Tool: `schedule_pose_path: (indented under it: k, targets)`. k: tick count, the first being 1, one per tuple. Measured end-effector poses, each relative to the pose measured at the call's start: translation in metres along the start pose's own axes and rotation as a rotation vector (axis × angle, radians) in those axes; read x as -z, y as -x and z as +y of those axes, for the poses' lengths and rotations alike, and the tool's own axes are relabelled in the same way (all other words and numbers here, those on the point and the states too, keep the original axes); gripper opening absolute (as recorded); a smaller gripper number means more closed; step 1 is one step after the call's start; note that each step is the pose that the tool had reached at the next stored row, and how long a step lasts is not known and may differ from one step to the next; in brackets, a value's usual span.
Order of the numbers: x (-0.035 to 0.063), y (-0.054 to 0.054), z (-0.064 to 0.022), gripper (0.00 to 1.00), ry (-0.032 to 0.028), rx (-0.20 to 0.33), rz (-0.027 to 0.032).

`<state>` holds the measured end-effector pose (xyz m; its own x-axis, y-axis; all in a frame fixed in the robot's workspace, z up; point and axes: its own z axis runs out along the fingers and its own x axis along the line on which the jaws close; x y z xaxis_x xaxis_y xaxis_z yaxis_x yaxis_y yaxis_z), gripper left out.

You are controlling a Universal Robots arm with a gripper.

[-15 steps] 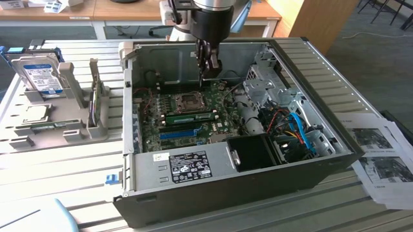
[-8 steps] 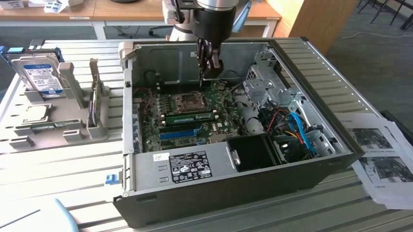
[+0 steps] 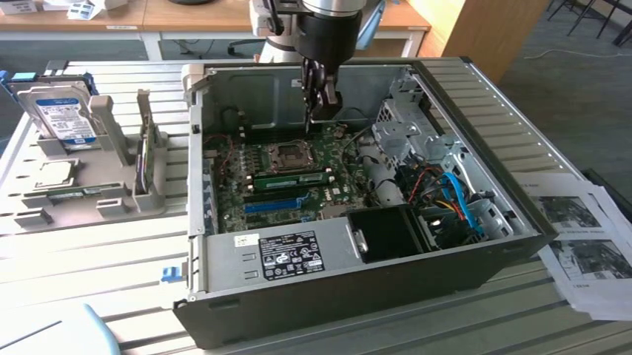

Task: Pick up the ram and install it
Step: 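Press down the ram until it locks into place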

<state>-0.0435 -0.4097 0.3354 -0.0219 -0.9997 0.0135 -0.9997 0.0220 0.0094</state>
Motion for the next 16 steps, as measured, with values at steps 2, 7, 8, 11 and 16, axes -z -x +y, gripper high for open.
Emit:
schedule_pose_path:
  k: [2,7,8,11,16]
  targets:
    - [0.0000,0.0000,0.0000,0.24,0.0000,0.000,0.0000]
    - [0.0000,0.0000,0.0000,0.24,0.0000,0.000,0.0000]
    - [0.0000,0.0000,0.0000,0.24,0.0000,0.000,-0.0001]
    - [0.0000,0.0000,0.0000,0.24,0.0000,0.000,0.0000]
    - [0.0000,0.0000,0.0000,0.09,0.0000,0.000,0.0000]
